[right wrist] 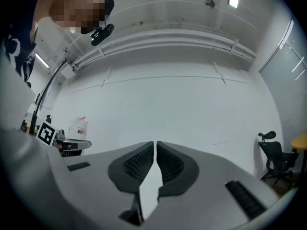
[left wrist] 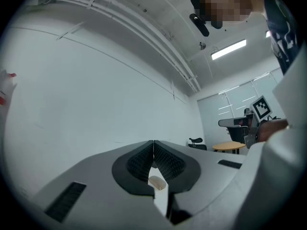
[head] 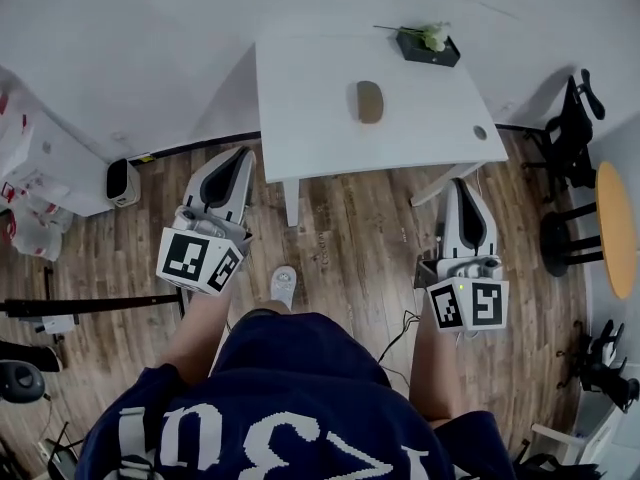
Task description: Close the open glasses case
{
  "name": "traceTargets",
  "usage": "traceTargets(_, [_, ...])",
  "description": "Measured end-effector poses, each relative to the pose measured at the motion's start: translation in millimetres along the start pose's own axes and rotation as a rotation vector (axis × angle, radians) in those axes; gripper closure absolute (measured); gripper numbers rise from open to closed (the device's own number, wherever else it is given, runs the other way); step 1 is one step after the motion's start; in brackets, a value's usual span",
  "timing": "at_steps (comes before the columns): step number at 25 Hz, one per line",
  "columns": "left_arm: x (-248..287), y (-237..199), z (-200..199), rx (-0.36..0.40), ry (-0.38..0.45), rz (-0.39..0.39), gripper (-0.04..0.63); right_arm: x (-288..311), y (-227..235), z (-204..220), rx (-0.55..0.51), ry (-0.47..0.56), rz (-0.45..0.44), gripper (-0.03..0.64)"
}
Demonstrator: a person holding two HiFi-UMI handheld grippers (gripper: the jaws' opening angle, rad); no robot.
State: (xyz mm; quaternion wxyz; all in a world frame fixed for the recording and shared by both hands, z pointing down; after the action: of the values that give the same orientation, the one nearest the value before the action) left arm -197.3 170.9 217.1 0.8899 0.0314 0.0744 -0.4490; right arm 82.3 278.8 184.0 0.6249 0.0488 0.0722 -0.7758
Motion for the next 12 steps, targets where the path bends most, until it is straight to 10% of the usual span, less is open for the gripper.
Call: traceTargets(12, [123.5, -72.2, 17.5, -0.004, 0.000, 0.105, 0.581, 120.1, 18.1, 24.2, -0.017, -0.029, 0.065, 0.578])
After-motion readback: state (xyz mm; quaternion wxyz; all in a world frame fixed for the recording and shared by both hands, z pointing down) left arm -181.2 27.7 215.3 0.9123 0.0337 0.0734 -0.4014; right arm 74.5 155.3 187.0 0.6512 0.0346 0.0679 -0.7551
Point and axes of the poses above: the fingertips, and each gripper's own axes: x forward along the fingers, y to its right, z out of its underside, the point moved 2 cm from there along -x, backward along the fingers, and after that the axes turned 7 degrees about -z, right-handed, at the moved point
